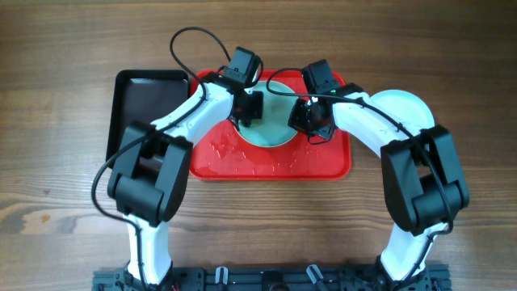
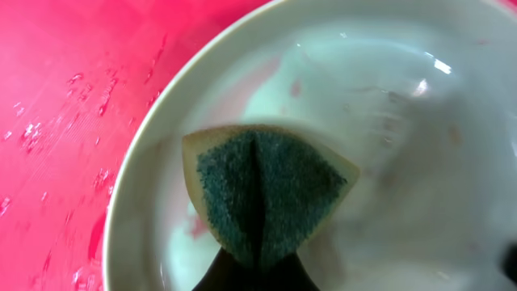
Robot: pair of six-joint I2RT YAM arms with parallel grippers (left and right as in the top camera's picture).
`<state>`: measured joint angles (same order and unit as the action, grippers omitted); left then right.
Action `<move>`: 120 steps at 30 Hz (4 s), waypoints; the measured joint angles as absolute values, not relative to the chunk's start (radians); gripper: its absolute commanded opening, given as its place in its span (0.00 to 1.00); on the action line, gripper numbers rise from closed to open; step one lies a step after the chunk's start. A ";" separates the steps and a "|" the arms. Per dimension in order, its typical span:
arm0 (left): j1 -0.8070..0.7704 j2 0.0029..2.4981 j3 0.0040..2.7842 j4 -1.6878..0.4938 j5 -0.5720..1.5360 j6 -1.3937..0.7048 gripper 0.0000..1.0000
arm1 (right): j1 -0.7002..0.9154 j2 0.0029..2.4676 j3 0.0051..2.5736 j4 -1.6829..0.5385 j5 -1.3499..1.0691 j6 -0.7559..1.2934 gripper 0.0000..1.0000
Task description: Clean dirty plates on tray and stack at the side
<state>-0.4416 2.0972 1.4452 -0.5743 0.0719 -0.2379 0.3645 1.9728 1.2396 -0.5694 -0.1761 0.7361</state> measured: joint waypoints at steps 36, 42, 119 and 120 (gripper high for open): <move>-0.386 2.159 1.486 -0.743 0.499 0.052 0.04 | 0.364 1.973 1.240 -0.574 -0.187 0.709 0.04; -0.387 2.176 1.472 -0.617 0.579 0.037 0.04 | 0.364 1.973 1.240 -0.575 -0.188 0.709 0.04; -0.265 1.876 1.612 -0.961 0.038 -0.457 0.04 | 0.361 1.655 1.239 -0.798 0.062 0.479 0.04; -0.260 1.881 1.611 -0.961 0.035 -0.457 0.04 | 0.364 1.618 1.239 -0.812 0.113 0.477 0.04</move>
<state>-0.2596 1.8812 1.6112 -0.9607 0.0349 -0.4572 0.3645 1.6184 1.2388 -0.8120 0.1127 0.4767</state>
